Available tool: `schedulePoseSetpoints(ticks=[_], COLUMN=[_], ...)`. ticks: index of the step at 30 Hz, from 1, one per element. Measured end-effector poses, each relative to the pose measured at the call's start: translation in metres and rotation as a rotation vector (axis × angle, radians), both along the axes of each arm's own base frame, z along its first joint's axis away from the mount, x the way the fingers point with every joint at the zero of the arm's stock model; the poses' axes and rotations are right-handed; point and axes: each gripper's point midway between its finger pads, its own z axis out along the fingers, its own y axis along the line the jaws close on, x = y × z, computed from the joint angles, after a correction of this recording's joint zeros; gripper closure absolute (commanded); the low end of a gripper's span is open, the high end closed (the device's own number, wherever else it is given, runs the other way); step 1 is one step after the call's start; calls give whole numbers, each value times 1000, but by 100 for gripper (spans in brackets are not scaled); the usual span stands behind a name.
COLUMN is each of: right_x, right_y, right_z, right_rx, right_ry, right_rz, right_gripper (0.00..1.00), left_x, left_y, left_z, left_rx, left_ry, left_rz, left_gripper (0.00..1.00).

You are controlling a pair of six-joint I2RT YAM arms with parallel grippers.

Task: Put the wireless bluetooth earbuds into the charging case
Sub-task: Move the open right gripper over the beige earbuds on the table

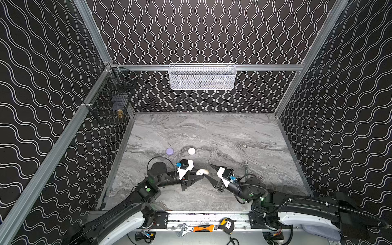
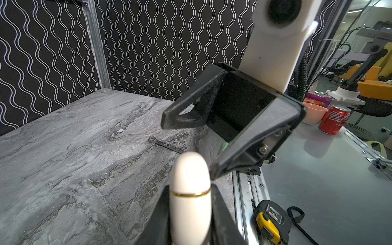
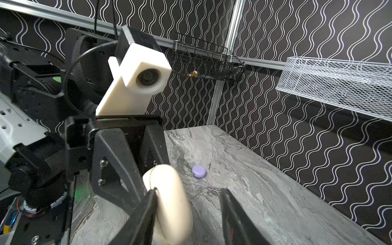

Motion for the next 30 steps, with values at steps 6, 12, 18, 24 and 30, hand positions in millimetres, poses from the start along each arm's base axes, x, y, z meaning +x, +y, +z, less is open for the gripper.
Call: schedulePoseSetpoints(ticks=[6, 12, 18, 24, 30], right_x=[16, 24, 41, 94, 112], right_y=[-15, -19, -44, -90, -77], right_z=[4, 3, 23, 10, -52], right_rx=[31, 42, 148, 253, 171], right_ry=[6, 29, 82, 295, 581], right_rz=[-101, -143, -269, -507, -566], right_gripper=[53, 49, 42, 43, 46], left_x=[-16, -18, -5, 34, 77], left_y=[-3, -2, 3, 30, 83], left_z=[2, 5, 1, 2, -11], left_rx=[0, -6, -9, -43, -127], left_ry=[-17, -27, -8, 40, 150], left_rz=[-77, -82, 18, 239, 468], left_gripper=[100, 100, 100, 100, 100])
